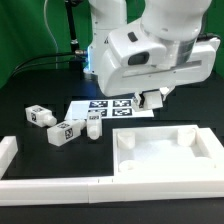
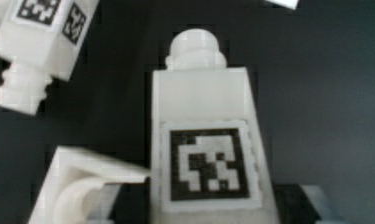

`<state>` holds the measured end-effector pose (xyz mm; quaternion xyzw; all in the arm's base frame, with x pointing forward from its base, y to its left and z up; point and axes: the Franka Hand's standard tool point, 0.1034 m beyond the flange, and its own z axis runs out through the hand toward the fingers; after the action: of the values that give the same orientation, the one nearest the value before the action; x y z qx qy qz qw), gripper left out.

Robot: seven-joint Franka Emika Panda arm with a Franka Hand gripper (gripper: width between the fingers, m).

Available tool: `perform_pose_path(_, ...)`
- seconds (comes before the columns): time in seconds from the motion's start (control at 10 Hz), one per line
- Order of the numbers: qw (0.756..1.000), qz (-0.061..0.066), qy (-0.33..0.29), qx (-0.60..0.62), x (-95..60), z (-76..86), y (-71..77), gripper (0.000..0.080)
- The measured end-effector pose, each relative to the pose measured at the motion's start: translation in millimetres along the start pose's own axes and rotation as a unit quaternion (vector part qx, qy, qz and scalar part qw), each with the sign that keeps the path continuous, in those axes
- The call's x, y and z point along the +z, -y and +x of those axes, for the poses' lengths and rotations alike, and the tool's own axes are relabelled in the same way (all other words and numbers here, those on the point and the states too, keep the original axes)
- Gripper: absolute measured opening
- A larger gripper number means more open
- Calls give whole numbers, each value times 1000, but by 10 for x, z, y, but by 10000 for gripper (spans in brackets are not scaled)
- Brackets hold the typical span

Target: Assemble one leg

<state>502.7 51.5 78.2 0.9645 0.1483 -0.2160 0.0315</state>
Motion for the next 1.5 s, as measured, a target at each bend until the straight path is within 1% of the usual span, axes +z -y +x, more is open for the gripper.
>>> perform_pose_path(0.1, 999, -5, -41, 0, -32, 58, -5, 285)
perform_pose_path(0.2, 998, 12, -56, 13, -193, 77, 36, 285)
perform_pose_path(0.3, 995, 33, -92, 29, -503, 245, 6, 285)
perform_pose_path(0.4, 988, 38, -147, 37, -738, 419, -65, 285)
perform_pose_path(0.5, 981, 30, -189, 39, -808, 462, -87, 285)
perform_pose_path(0.6, 975, 23, -219, 41, -749, 438, -97, 285)
perform_pose_path(0.7, 970, 18, -240, 43, -737, 449, -115, 285)
perform_pose_path(0.8, 958, 8, -283, 43, -788, 519, -154, 285)
perform_pose_path(0.9, 946, -3, -322, 44, -776, 525, -181, 285)
perform_pose_path(1.0, 937, -8, -346, 47, -760, 524, -196, 286)
perform_pose_path(1.1, 927, -2, -370, 55, -881, 611, -232, 286)
perform_pose_path(1.2, 909, -4, -411, 67, -1058, 722, -291, 286)
perform_pose_path(1.3, 884, -21, -461, 72, -1139, 760, -320, 286)
perform_pose_path(1.4, 872, -38, -483, 69, -1044, 714, -361, 286)
perform_pose_path(1.5, 873, -39, -481, 70, -986, 697, -366, 286)
